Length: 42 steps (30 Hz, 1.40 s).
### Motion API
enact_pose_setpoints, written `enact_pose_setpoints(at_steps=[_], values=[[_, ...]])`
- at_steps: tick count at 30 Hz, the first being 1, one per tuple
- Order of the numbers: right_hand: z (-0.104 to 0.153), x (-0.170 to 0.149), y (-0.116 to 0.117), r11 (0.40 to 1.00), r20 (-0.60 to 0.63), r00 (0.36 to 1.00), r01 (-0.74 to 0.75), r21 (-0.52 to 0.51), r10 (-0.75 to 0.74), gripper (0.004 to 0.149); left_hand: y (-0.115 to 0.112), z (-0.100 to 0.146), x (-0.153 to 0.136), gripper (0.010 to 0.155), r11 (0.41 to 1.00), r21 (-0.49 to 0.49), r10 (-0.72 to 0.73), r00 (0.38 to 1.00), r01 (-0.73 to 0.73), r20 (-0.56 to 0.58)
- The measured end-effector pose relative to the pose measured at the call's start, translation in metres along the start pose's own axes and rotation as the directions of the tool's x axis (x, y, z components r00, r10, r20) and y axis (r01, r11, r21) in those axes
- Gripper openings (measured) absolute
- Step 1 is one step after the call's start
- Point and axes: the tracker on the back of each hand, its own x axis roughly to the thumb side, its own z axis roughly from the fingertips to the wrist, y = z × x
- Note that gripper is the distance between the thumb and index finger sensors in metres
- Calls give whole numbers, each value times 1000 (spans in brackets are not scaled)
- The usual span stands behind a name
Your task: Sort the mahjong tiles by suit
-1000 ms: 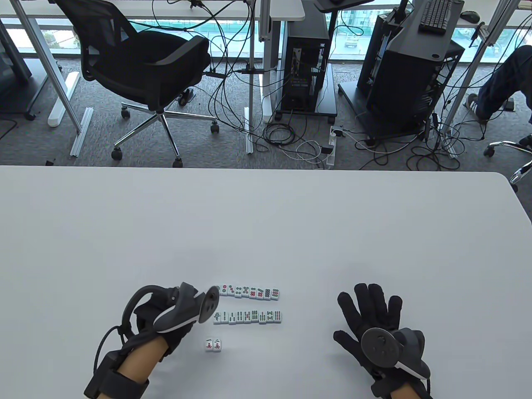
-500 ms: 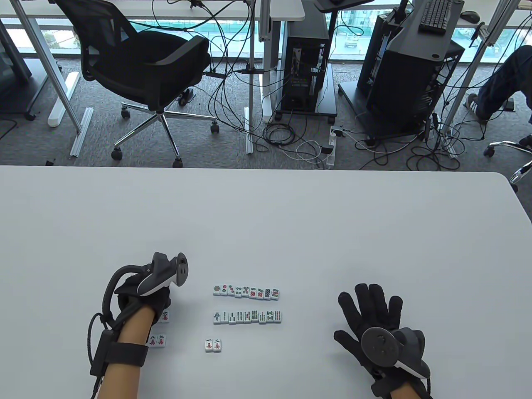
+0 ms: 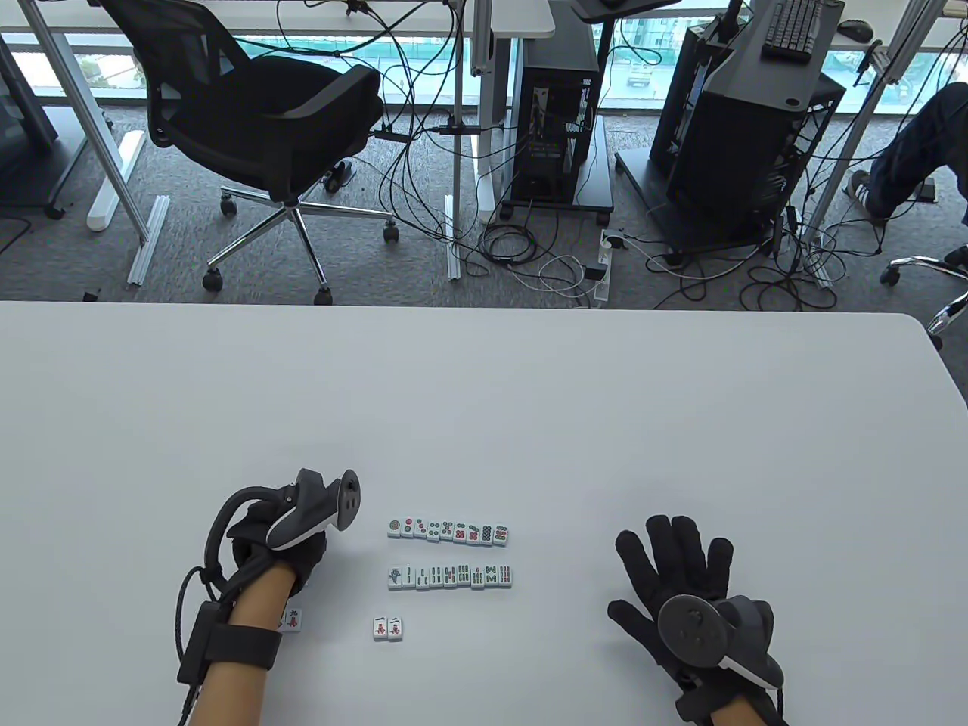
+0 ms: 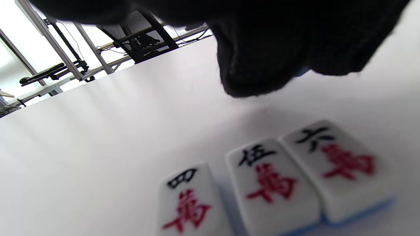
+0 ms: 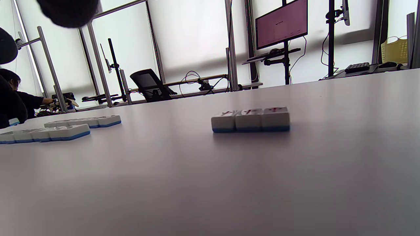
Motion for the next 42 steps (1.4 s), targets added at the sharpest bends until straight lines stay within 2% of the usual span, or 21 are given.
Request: enact_pose_setpoints(at_steps=[4, 7, 12, 18, 28, 32, 37, 40, 42], values=[[0, 1, 0, 1000, 2, 1000, -6, 0, 6, 77, 22, 29, 29, 62, 992, 108, 57, 988, -72, 141], [1, 1, 0, 1000, 5, 1000, -7, -4, 7, 77, 28, 55, 60, 62, 987, 139, 36, 965, -75, 261], [1, 1, 0, 1000, 10, 1000, -3, -7, 3, 77, 22, 83, 97, 62, 989, 145, -69, 922, 14, 382], [1, 2, 0, 1000, 15, 1000, 1, -11, 0, 77, 8, 92, 113, 62, 978, 174, -180, 898, 119, 400], [1, 2, 0, 1000, 12, 1000, -2, -11, 2, 77, -5, 90, 113, 63, 981, 125, -187, 897, 148, 401], [2, 3, 0, 1000, 12, 1000, -6, -9, 6, 77, -3, 92, 109, 66, 983, 112, -180, 897, 146, 404], [2, 2, 0, 1000, 9, 1000, -7, -10, 7, 77, 15, 96, 84, 64, 983, 141, -161, 922, 117, 352], [1, 2, 0, 1000, 9, 1000, -9, -9, 10, 77, 26, 94, 56, 63, 987, 131, -130, 939, 92, 319], [1, 2, 0, 1000, 8, 1000, -9, -9, 9, 77, 31, 88, 31, 62, 990, 118, -109, 965, 82, 239]])
